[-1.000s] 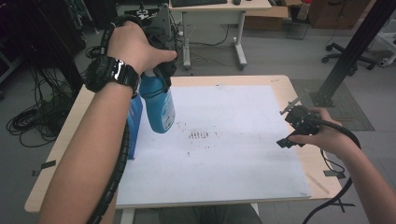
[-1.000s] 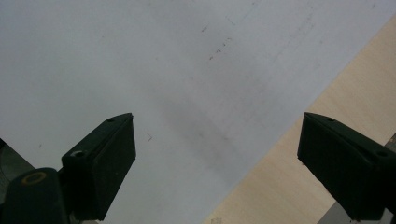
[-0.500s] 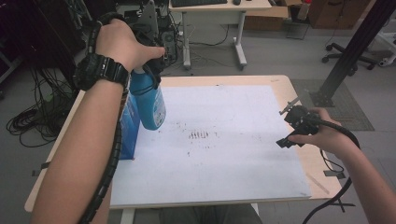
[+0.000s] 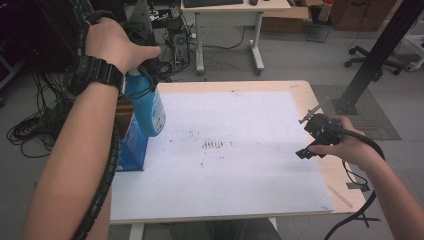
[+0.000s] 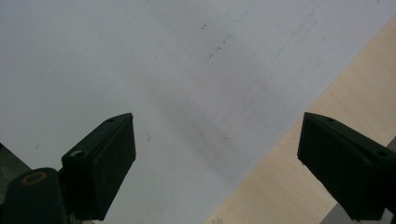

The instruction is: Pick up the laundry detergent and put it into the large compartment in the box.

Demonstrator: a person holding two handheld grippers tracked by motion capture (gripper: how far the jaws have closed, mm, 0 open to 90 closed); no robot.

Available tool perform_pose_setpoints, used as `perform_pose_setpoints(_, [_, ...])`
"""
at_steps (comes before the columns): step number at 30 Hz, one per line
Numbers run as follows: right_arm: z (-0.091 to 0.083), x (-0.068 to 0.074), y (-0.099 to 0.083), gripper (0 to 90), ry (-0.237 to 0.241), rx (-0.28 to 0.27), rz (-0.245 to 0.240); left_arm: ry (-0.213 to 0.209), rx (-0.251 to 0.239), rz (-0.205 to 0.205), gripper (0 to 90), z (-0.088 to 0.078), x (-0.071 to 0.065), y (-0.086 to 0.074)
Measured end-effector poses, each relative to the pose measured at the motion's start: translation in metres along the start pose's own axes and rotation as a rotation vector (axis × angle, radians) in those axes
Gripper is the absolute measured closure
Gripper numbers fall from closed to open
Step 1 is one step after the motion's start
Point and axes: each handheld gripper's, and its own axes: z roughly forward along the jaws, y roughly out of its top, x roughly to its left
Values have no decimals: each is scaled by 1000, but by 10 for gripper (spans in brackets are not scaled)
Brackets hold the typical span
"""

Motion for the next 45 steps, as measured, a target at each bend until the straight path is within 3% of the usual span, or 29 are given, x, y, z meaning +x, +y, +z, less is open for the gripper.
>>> perform_pose_setpoints(14, [2,1,0,114,-1,4,-2,29,-20,-80,374,-1,33,-4])
perform_pose_setpoints(35, [4,-1,-3,114,-1,9,6,54,-64,-170,374,-3,68,-5])
perform_pose_setpoints(45, [4,0,-1,114,-2,12,2,91,-101,-202,374,-4,81,-9])
